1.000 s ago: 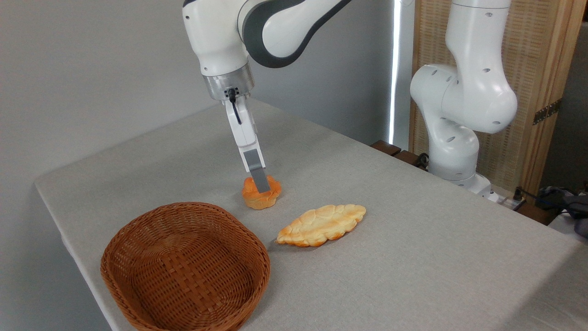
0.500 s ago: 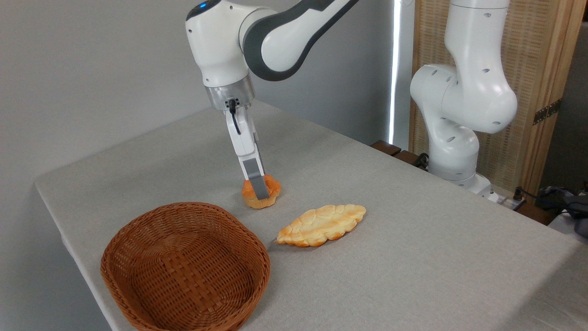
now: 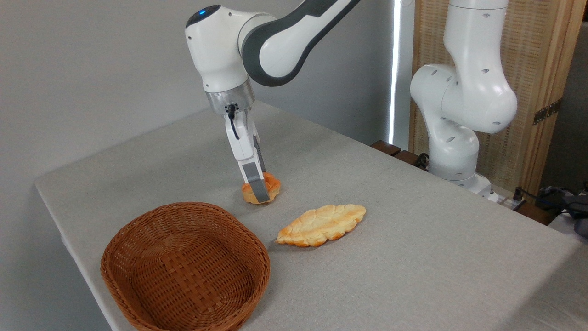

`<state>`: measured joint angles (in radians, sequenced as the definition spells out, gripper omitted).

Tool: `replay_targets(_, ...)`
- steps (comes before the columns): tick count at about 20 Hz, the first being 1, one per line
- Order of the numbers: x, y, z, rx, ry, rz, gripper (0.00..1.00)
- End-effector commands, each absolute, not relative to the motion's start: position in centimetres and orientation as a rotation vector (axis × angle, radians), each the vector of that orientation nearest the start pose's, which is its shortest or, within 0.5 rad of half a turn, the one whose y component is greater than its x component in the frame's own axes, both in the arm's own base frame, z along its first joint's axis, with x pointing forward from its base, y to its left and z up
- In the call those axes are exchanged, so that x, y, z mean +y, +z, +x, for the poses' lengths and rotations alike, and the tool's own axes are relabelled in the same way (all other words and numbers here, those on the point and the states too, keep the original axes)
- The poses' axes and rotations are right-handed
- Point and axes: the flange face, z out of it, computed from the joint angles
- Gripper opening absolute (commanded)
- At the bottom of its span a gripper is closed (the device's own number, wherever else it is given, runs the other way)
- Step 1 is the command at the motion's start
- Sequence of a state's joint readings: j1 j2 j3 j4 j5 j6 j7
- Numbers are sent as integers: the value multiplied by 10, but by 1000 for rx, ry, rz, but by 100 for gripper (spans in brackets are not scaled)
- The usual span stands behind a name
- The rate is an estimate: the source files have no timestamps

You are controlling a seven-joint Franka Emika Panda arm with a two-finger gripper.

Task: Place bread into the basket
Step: 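Close the gripper fingers around the orange bun, then lift the bun and carry it over the wicker basket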

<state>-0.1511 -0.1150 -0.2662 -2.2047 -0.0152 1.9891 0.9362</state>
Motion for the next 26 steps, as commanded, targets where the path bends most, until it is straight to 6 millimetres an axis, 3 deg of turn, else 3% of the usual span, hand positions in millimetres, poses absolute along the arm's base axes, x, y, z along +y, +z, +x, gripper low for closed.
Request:
replay_targets(1,-203,416,452,1969,158,-2444,51)
replay_targets(14,-204,424,454,1956,142,-2453,51)
replay_targets(18,-205,454,469,1977,232,-2473,52)
replay_targets(22,-184,492,487,2022,273,-2474,51)
replay_targets(24,-184,509,496,2006,214,-2504,51)
replay_targets(26,-161,533,520,1910,89,-2624,52)
